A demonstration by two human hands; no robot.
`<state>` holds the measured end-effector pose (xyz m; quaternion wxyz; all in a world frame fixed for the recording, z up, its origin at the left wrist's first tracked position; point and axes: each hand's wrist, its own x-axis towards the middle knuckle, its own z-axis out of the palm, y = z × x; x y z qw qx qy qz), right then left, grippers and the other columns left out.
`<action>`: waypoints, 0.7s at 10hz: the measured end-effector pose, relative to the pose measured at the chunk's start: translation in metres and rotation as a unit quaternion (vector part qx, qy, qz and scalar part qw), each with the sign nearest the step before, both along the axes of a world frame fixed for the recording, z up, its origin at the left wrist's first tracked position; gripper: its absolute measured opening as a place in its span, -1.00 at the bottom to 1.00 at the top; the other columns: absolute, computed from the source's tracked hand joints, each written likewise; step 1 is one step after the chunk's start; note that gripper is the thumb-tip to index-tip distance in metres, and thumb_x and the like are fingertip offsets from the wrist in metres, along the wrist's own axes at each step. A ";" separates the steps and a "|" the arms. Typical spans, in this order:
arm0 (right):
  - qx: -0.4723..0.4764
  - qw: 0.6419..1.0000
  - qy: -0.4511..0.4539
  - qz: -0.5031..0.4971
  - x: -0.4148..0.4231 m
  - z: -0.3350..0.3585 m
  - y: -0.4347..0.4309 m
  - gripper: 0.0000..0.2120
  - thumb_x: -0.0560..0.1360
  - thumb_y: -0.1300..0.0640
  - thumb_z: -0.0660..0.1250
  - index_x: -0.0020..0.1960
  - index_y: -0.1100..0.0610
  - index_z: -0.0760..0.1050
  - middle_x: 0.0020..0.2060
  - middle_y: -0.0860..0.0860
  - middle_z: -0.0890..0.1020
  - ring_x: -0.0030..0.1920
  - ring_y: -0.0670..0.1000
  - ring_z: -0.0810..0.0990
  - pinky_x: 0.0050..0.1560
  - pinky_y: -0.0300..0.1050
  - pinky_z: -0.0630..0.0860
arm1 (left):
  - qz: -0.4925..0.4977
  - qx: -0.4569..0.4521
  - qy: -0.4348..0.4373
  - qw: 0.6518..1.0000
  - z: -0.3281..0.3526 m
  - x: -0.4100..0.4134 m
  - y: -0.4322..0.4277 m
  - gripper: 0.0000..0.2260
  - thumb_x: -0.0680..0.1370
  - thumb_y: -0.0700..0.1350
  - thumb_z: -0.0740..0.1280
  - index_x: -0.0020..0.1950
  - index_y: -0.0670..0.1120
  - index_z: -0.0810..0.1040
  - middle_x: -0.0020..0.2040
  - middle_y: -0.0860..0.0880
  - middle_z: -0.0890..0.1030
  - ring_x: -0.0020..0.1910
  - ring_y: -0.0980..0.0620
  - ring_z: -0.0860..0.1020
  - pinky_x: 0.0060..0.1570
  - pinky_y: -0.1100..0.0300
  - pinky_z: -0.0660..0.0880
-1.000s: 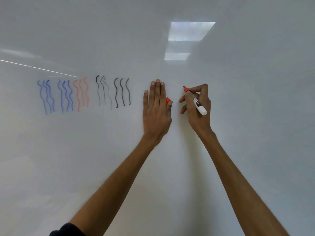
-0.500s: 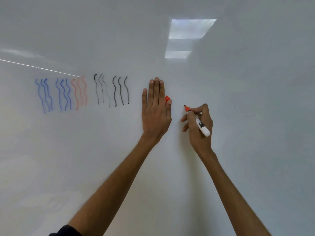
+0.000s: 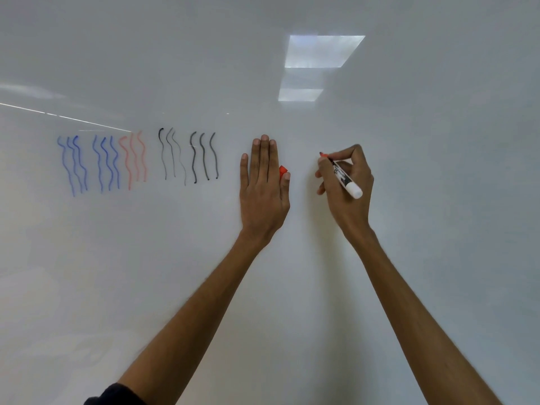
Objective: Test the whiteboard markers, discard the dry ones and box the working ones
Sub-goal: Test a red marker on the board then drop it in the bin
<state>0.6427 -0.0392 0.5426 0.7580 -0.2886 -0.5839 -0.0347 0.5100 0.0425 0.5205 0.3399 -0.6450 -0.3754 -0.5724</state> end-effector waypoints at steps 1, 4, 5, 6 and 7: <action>0.005 1.000 0.001 -0.011 0.004 0.012 0.006 -0.83 0.59 0.16 0.34 0.01 0.27 0.43 -0.28 0.11 0.65 -0.39 0.06 0.62 -0.41 -0.25 0.49 | 0.001 -0.002 -0.002 1.000 0.000 0.000 0.001 -0.49 0.69 -0.04 0.04 0.58 -0.25 0.07 0.60 -0.18 0.08 0.59 -0.11 0.01 0.55 -0.10 0.02; 0.012 0.999 -0.035 -0.003 0.008 -0.007 0.014 -0.82 0.58 0.21 0.33 -0.12 0.29 0.42 -0.25 0.22 0.61 -0.37 0.20 0.58 -0.49 -0.06 0.52 | -0.001 0.000 -0.002 1.000 -0.001 0.000 0.001 -0.49 0.69 -0.05 0.04 0.58 -0.25 0.07 0.60 -0.19 0.08 0.59 -0.11 0.02 0.55 -0.10 0.02; 0.006 1.000 -0.003 0.001 0.013 -0.018 0.011 -0.84 0.57 0.23 0.33 -0.14 0.25 0.40 -0.26 0.20 0.61 -0.38 0.22 0.58 -0.50 0.01 0.51 | -0.007 -0.002 -0.001 1.000 0.000 -0.001 0.001 -0.49 0.69 -0.05 0.04 0.58 -0.26 0.07 0.60 -0.19 0.08 0.59 -0.11 0.02 0.55 -0.11 0.03; -0.001 1.000 -0.004 0.004 0.012 -0.032 0.010 -0.84 0.57 0.26 0.31 -0.13 0.28 0.39 -0.27 0.24 0.59 -0.38 0.15 0.59 -0.50 -0.01 0.50 | -0.007 -0.003 -0.001 1.000 0.000 -0.001 0.000 -0.49 0.69 -0.05 0.05 0.58 -0.25 0.06 0.60 -0.19 0.08 0.59 -0.11 0.01 0.55 -0.10 0.01; -0.010 1.000 -0.024 0.004 0.010 -0.046 0.010 -0.83 0.57 0.25 0.32 -0.14 0.30 0.39 -0.29 0.28 0.56 -0.36 -0.01 0.61 -0.49 -0.10 0.49 | -0.008 -0.005 -0.001 1.000 -0.001 0.000 0.001 -0.49 0.69 -0.05 0.04 0.58 -0.25 0.06 0.60 -0.19 0.08 0.59 -0.11 0.02 0.55 -0.10 0.01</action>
